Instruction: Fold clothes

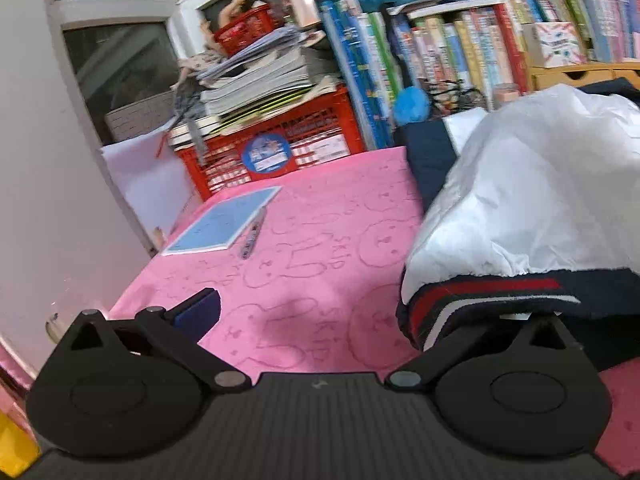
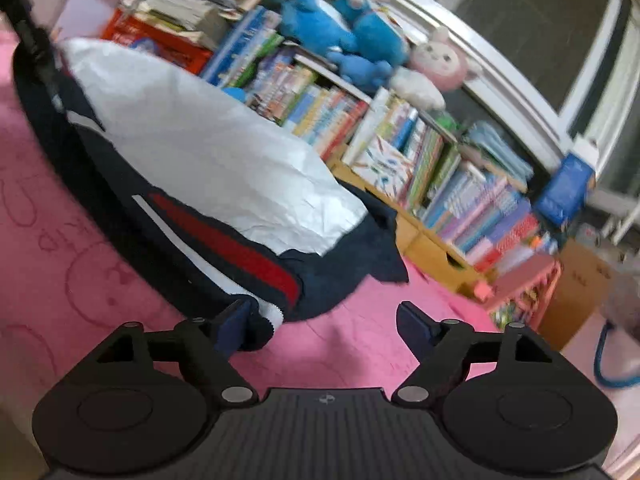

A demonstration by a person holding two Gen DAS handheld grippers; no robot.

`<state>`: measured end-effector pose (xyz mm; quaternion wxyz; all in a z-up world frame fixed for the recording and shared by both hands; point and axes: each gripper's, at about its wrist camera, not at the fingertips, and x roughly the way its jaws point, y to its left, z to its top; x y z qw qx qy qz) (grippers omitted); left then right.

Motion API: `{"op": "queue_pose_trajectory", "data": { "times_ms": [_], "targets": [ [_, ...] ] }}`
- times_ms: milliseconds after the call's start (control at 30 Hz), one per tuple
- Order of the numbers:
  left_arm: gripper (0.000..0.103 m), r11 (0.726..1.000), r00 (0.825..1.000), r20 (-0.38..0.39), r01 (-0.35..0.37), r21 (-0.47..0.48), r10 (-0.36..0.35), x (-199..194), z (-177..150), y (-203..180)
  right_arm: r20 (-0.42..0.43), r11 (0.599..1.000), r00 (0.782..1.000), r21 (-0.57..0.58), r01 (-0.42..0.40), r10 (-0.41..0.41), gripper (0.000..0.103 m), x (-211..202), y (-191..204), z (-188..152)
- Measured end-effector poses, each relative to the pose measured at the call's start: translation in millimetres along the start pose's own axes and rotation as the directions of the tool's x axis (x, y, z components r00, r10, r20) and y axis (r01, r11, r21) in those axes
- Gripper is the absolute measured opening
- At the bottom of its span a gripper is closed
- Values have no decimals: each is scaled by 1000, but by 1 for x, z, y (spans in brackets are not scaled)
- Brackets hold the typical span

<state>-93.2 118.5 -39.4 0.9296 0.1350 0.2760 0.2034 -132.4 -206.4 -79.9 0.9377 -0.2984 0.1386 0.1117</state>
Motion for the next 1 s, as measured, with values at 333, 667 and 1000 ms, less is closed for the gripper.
{"op": "queue_pose_trajectory", "data": {
  "times_ms": [333, 667, 1000],
  "targets": [
    [103, 1000, 1000, -15, -17, -16, 17, 4, 0, -7, 80, 990, 989, -77, -120, 126, 81, -8, 42, 11],
    [103, 996, 996, -20, 83, -16, -84, -2, -7, -16, 44, 969, 974, 121, 216, -223, 92, 0, -4, 1],
    [103, 993, 999, 23, 22, 115, -25, -7, -14, -49, -48, 943, 943, 44, 330, -328, 96, 9, -14, -33]
  ]
}}
